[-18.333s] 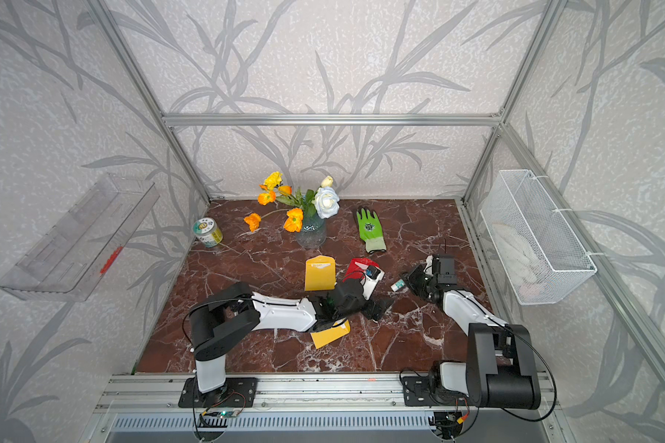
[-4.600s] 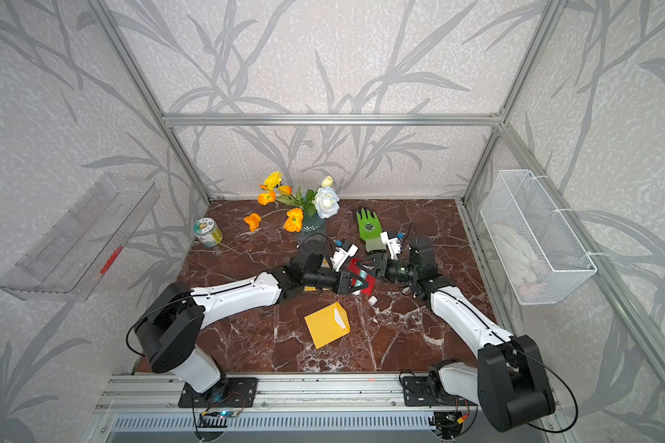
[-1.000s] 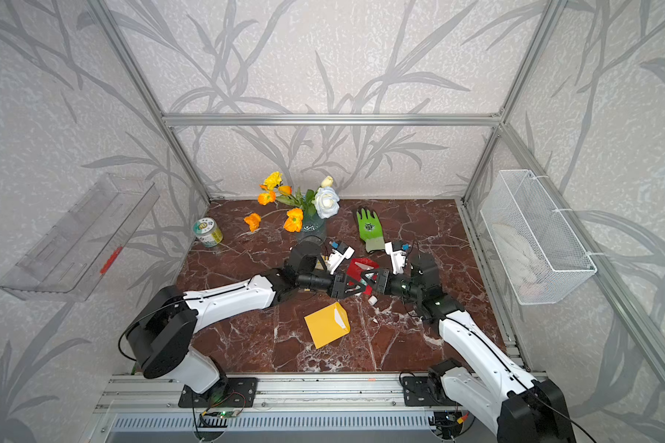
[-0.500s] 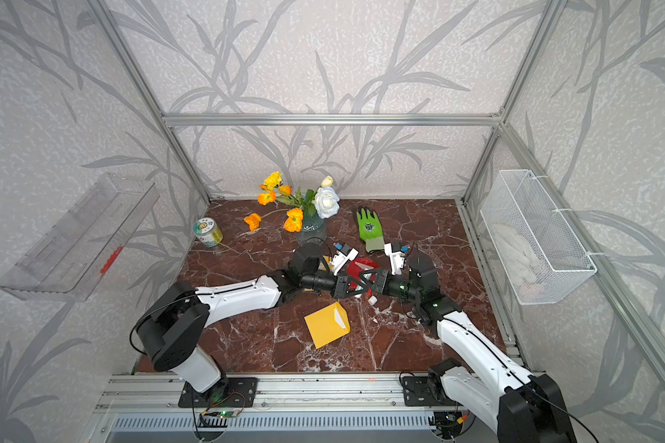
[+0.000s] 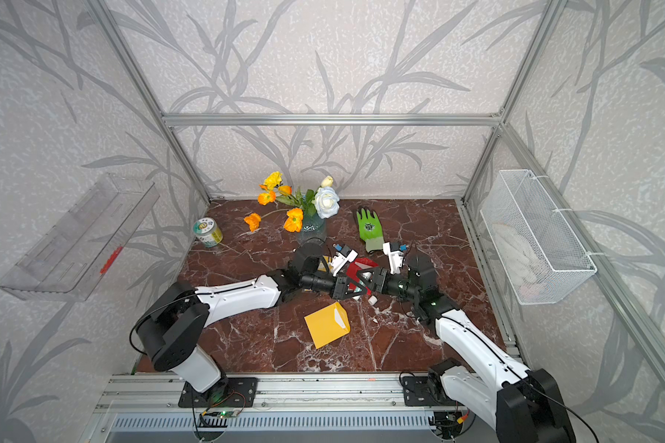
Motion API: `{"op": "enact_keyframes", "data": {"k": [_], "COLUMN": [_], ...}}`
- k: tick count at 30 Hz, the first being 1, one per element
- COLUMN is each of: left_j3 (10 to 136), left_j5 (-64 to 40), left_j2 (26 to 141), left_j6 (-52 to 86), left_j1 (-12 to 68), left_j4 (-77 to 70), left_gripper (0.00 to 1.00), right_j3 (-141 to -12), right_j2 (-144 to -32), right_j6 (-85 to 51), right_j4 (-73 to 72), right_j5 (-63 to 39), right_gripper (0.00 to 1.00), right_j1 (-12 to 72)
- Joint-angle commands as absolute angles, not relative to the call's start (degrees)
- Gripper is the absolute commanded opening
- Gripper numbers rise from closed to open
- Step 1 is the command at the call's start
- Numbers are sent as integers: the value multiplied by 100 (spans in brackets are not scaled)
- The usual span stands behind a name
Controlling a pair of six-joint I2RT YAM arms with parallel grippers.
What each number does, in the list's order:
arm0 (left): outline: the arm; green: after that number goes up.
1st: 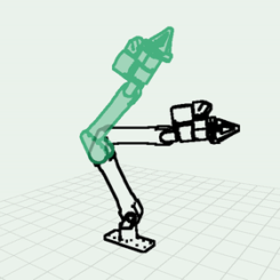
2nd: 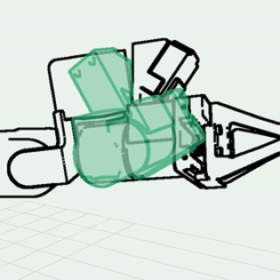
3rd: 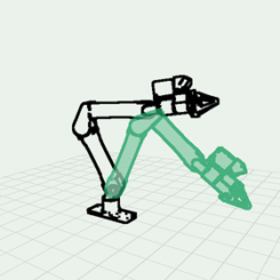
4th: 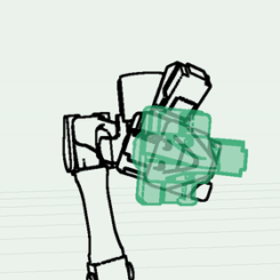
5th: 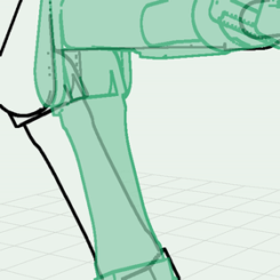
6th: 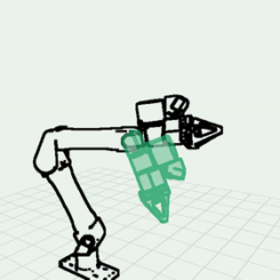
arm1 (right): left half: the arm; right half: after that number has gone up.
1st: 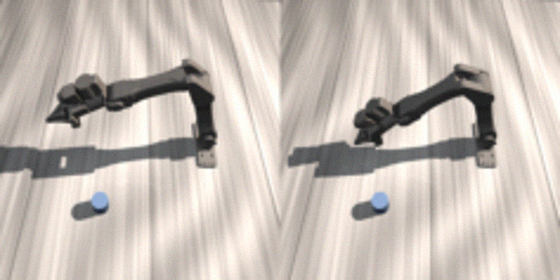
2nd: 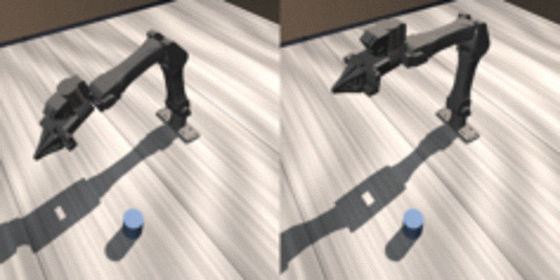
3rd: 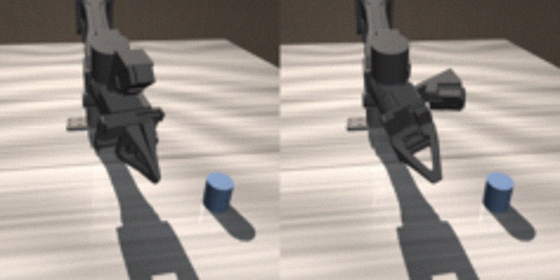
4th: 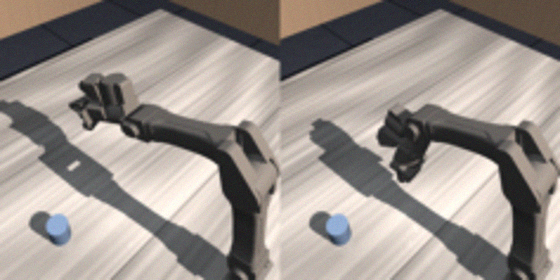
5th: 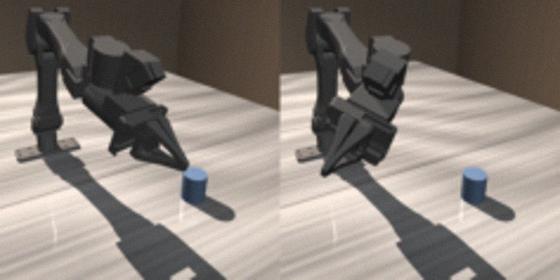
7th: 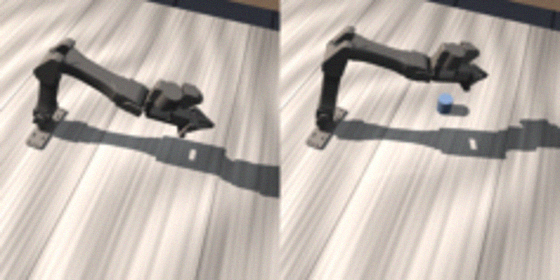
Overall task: Seal the envelope with a glue stick
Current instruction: Unscrew the glue stick.
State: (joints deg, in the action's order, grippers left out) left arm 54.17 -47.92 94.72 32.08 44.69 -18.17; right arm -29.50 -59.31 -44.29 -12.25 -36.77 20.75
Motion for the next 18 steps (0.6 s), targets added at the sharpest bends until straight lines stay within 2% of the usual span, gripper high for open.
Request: {"op": "enact_keyframes", "data": {"k": [1, 4, 7, 13, 14, 15, 18], "left_j3": [5457, 5478, 5502, 5529, 5549, 5586, 5669], "left_j5": [-4908, -4874, -4887, -4863, -4816, -4748, -4564], "left_j2": [9368, 9351, 9348, 9388, 9391, 9397, 9367], "left_j6": [3055, 2958, 2897, 2833, 2809, 2776, 2737], "left_j1": [4458, 4460, 4463, 4458, 4452, 4429, 4295], "left_j4": [-1850, -1747, -1675, -1602, -1539, -1409, -1026], "left_gripper": [0, 0, 0, 0, 2, 11, 24], "right_j3": [-3032, -3039, -3041, -3076, -3105, -3160, -3289], "right_j2": [-6035, -6097, -6135, -6157, -6169, -6179, -6139], "right_j6": [-4342, -4333, -4335, -4352, -4346, -4330, -4182], "right_j4": [-1400, -1404, -1398, -1378, -1327, -1216, -751], "right_j5": [-3892, -3984, -4043, -4022, -3973, -3858, -3192], "right_gripper": [45, 44, 37, 4, 0, 0, 0], "right_j1": [2101, 2099, 2099, 2101, 2100, 2101, 2113]}}
